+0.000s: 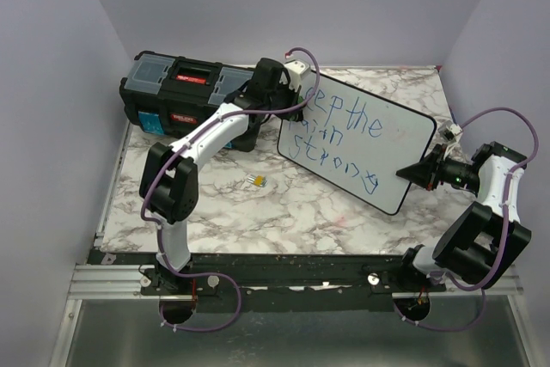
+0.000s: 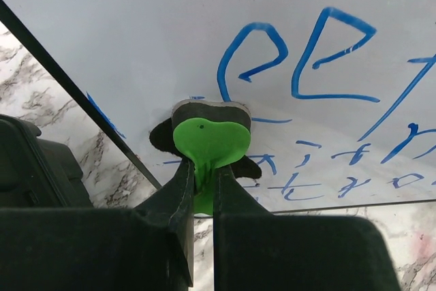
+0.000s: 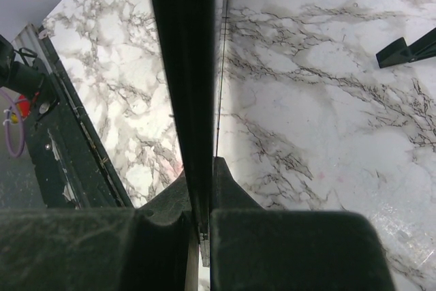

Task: Erase the whiteboard
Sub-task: Erase the whiteboard at the center of the board.

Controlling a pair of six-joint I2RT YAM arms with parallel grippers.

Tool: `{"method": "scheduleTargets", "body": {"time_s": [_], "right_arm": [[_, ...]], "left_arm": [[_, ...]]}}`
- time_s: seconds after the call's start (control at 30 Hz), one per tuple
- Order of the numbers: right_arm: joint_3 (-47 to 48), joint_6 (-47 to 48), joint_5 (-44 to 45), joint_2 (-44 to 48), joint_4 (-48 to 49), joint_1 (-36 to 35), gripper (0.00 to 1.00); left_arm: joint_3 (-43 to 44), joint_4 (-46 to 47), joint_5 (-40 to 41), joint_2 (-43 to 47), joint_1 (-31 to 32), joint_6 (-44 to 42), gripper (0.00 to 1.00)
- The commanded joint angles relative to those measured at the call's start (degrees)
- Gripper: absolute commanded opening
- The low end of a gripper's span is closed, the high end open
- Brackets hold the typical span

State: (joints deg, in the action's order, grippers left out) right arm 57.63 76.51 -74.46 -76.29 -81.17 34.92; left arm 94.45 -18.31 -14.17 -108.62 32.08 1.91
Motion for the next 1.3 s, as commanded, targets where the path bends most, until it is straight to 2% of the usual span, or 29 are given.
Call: {"method": "scheduleTargets", "body": {"time_s": [0.0,0.13,0.23,0.47,0.6,0.7,1.03,1.17,1.27], "right_arm": [[0.0,3.3,-2.5,0.8,-0.2,-0.6,0.01],[0.0,3.1,-2.7,0.8,-0.1,-0.6,0.01],[0.1,3.1,-2.7,0.7,-0.2,-0.5,0.01],[0.2,3.2,-2.7,0.1,-0.2,-0.6,0.01],[0.2,3.3,-2.7,-0.3,-0.2,-0.6,0.01],[0.2,3.4,-2.5,-0.1,-0.2,-0.6,0.01],[-0.1,3.3,-2.5,0.5,-0.2,-0.5,0.01],[0.2,3.1,-2.4,0.1,-0.2,-0.6,0.01],[0.1,3.0,-2.4,0.3,-0.2,-0.6,0.01]], "left_arm": [[4.3,2.4,3.9,2.6,0.7,-0.2,0.00],[9.3,1.3,6.4,0.3,0.7,1.2,0.00],[9.0,1.0,6.7,-1.1,0.8,2.1,0.00],[-4.2,5.9,8.7,2.1,2.4,2.3,0.00],[-8.1,7.9,11.5,3.1,4.2,1.4,0.00],[-6.8,7.7,11.6,3.1,4.3,1.4,0.00],[8.0,3.8,11.1,0.2,4.2,0.0,0.00],[8.2,3.7,11.5,-0.4,4.3,0.1,0.00],[4.8,4.0,11.5,-0.1,4.3,0.7,0.00]]}}
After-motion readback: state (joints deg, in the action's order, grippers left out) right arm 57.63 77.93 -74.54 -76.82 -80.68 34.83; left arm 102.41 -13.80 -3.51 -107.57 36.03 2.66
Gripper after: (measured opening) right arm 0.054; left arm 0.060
